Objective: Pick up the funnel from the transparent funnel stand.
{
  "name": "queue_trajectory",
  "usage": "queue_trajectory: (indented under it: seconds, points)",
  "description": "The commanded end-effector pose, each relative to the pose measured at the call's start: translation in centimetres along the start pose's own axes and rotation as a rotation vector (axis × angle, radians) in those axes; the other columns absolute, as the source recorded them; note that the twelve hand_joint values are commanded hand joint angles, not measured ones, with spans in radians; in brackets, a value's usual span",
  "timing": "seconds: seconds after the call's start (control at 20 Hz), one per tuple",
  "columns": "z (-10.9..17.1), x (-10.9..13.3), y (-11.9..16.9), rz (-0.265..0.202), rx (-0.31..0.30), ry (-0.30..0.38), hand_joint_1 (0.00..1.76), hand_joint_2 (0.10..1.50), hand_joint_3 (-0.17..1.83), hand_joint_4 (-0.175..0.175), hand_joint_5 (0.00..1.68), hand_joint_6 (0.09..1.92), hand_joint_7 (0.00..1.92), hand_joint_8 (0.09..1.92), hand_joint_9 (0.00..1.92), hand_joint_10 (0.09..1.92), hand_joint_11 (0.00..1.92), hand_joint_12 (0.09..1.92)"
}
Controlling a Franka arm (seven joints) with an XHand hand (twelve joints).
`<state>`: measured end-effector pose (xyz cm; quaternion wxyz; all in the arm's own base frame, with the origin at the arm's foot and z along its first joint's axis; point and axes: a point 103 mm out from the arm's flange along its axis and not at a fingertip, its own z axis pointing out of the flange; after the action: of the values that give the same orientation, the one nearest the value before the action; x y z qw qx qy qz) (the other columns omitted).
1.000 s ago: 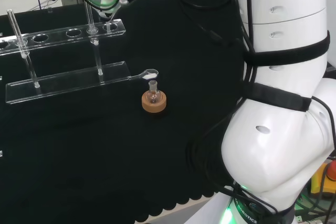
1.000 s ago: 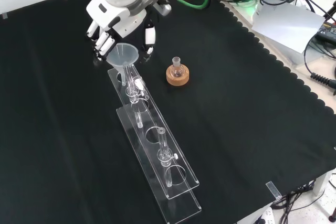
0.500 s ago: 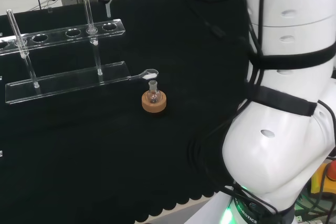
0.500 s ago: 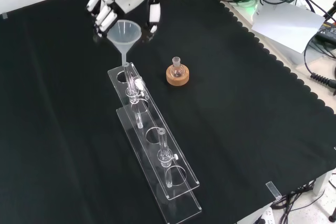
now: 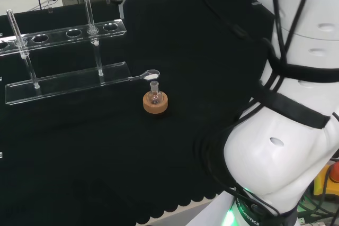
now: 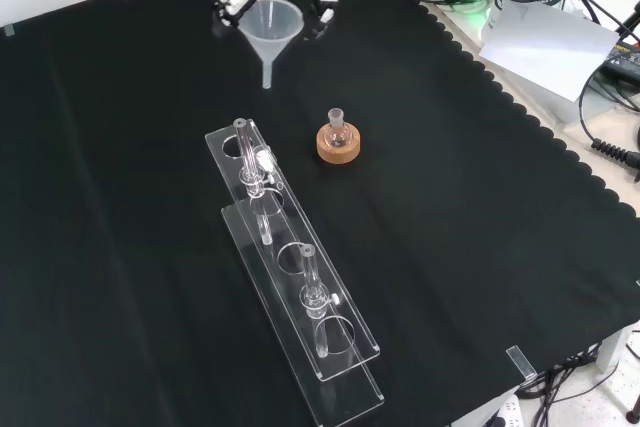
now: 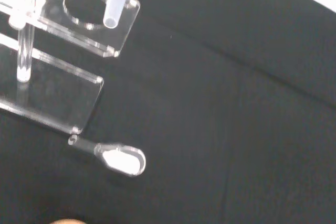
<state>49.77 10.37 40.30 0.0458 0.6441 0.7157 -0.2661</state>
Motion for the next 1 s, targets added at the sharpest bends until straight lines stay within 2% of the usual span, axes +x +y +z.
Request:
queue_trajectory:
  seconds: [0.05,0.65,1.0]
  points:
    - [2.0,-0.2,-5.6,0.068,0.012,0.006,0.86,0.75,0.66,-0.027,0.71,0.81,0.78,0.76,1.06,0.61,0.52,1.28]
    - [6.8,-0.4,-8.5,0.092,0.055,0.032,0.85,0.75,0.67,-0.026,0.71,0.82,0.78,0.76,1.05,0.61,0.54,1.27]
    - [9.1,0.7,-9.4,0.091,0.072,0.035,0.85,0.75,0.67,-0.026,0.71,0.82,0.78,0.76,1.05,0.61,0.54,1.27]
